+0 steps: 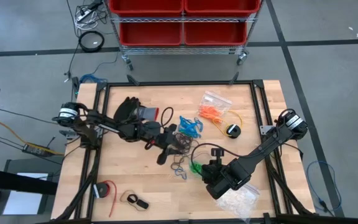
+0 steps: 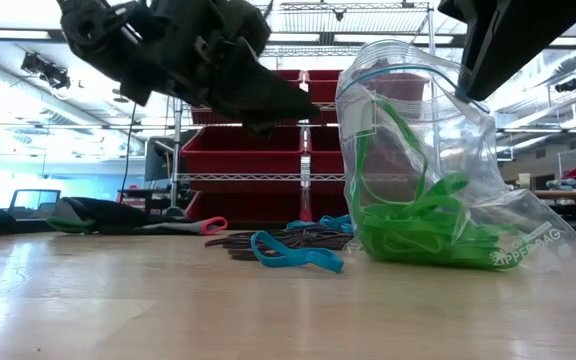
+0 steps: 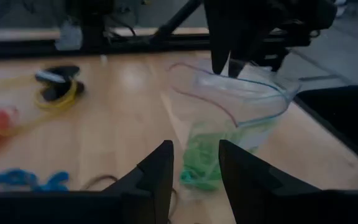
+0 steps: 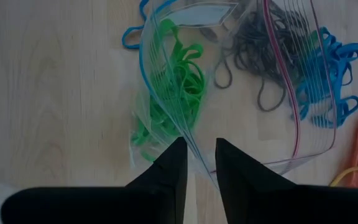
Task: Sort rubber bands
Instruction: Close the transparent zip bag
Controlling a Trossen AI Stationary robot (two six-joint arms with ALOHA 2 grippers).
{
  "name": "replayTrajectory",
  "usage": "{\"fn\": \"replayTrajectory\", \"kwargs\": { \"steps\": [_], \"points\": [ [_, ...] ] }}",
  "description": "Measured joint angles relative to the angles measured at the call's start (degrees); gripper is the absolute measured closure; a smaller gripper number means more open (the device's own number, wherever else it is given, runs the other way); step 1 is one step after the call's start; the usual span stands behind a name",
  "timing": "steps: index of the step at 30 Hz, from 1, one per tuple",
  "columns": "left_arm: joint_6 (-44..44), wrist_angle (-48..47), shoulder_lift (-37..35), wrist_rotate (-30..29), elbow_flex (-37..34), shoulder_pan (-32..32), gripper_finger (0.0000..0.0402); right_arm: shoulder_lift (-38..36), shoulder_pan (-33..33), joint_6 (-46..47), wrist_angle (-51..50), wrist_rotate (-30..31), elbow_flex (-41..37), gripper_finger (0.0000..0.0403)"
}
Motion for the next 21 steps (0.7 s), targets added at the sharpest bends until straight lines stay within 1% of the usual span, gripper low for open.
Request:
{"fn": "replayTrajectory", "kwargs": {
  "steps": [3, 9, 12, 15, 21],
  "points": [
    [-3.4, 2.6, 2.5, 3.2, 0.0, 0.8, 0.0266, 0.0, 0.0, 0.0, -0.1, 0.0, 0.0, 0.0337],
    [-6.6, 11.0, 8.6, 3.9, 0.0, 0.1, 0.0266, 0.0, -0.2, 0.0, -0.2, 0.0, 0.0, 0.0346],
    [-7.6, 15.2, 9.2, 3.9, 0.0, -0.3, 0.0266, 0.0, -0.2, 0.0, -0.2, 0.0, 0.0, 0.0348],
    [-7.6, 17.3, 9.2, 3.8, 0.0, -0.7, 0.0263, 0.0, -0.2, 0.0, -0.1, 0.0, 0.0, 0.0349],
    [-6.0, 16.4, 9.2, 0.5, 0.0, -2.1, 0.0253, 0.0, -0.2, 0.0, -0.1, 0.2, 0.0, 0.0349]
  ]
}}
